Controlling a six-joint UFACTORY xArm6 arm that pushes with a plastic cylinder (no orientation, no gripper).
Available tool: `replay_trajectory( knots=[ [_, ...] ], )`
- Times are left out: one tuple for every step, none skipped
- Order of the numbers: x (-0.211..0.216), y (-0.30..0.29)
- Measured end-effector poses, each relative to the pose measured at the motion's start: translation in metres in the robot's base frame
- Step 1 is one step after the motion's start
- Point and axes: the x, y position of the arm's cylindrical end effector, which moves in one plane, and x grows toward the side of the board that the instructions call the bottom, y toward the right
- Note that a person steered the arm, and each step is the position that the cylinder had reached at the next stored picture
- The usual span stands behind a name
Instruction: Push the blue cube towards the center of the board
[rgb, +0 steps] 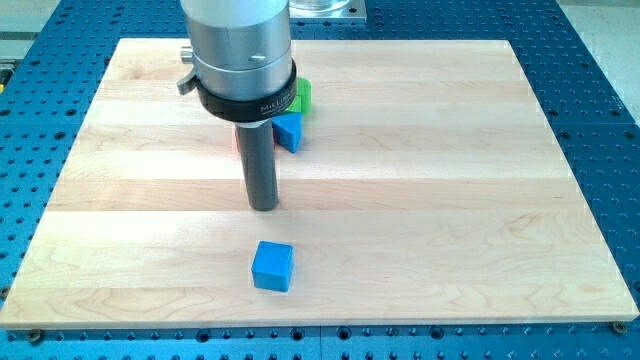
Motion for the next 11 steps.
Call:
replay_trajectory(
  knots=[
    [0.041,-0.047],
    [0.102,-0.07],
    [0.113,-0.034],
    [0.078,0.038],
    [0.066,0.088],
    [0.081,0.087],
    [0.079,0.097],
    [0.064,0.119],
    [0.058,0.149],
    [0.072,0.177],
    [0.056,0.178]
  ],
)
